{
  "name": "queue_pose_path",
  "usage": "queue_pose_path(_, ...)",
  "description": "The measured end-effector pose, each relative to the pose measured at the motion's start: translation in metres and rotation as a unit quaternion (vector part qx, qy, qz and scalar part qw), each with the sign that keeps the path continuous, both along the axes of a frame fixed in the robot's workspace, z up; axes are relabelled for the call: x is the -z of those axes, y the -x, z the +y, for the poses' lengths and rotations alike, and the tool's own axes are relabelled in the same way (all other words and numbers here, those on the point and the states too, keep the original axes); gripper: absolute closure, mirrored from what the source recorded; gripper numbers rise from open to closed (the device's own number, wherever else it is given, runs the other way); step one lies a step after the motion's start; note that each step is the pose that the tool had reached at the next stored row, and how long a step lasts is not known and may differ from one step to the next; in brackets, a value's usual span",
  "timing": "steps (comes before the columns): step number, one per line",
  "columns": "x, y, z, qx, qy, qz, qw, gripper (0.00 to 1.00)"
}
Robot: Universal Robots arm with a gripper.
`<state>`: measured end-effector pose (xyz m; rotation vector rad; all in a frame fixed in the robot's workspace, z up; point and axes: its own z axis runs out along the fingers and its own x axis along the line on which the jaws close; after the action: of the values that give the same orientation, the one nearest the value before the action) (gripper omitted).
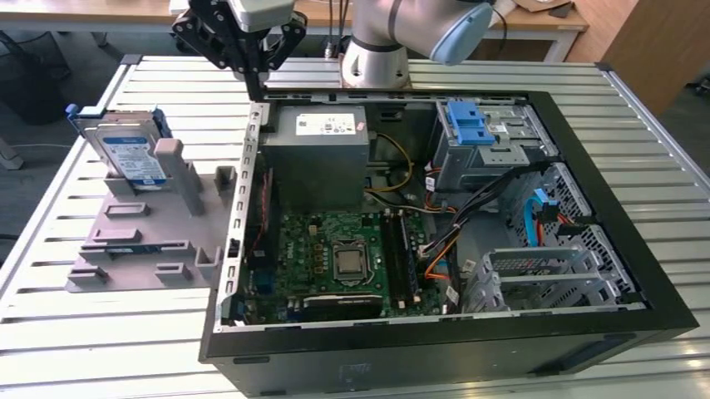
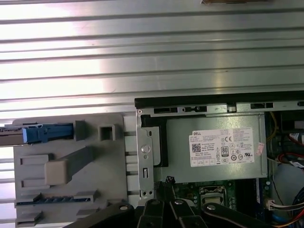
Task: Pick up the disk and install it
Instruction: 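Reach for the disk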
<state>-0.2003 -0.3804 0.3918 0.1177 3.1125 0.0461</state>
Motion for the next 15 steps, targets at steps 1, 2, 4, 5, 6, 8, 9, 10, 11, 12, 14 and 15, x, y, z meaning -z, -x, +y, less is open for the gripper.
queue_pose_path(1, 0.0001, 0.0006, 0.0002, 0.0, 0.0, 0.0, 1.0, 0.89)
queue_pose_path(2, 0.0003, 0.0012, 0.0003, 0.0, -0.0001, -0.0001, 1.0, 0.89)
queue_pose_path(4, 0.0004, 0.0028, 0.0006, 0.0, 0.0, -0.0001, 1.0, 0.89)
queue_pose_path(5, 0.0005, 0.0033, 0.0008, 0.0, 0.0, -0.0001, 1.0, 0.89)
queue_pose_path(6, 0.0006, 0.0038, 0.0009, 0.0, 0.0, 0.0, 1.0, 0.89)
queue_pose_path(8, 0.0008, 0.0048, 0.001, 0.0, 0.0, 0.0, 1.0, 0.89)
queue_pose_path(9, 0.0009, 0.0053, 0.001, 0.0, 0.0, 0.0, 1.0, 0.89)
queue_pose_path(10, 0.001, 0.0058, 0.0011, 0.0, 0.0, 0.0001, 1.0, 0.89)
queue_pose_path(11, 0.001, 0.0061, 0.0012, 0.0, 0.0, 0.0001, 1.0, 0.89)
queue_pose_path(12, 0.0011, 0.0066, 0.0013, 0.0, 0.0, 0.0001, 1.0, 0.89)
queue_pose_path(14, 0.0013, 0.0077, 0.0016, 0.0, 0.0, 0.0001, 1.0, 0.89)
queue_pose_path(15, 0.0014, 0.0082, 0.002, 0.0, 0.0001, 0.0001, 1.0, 0.89)
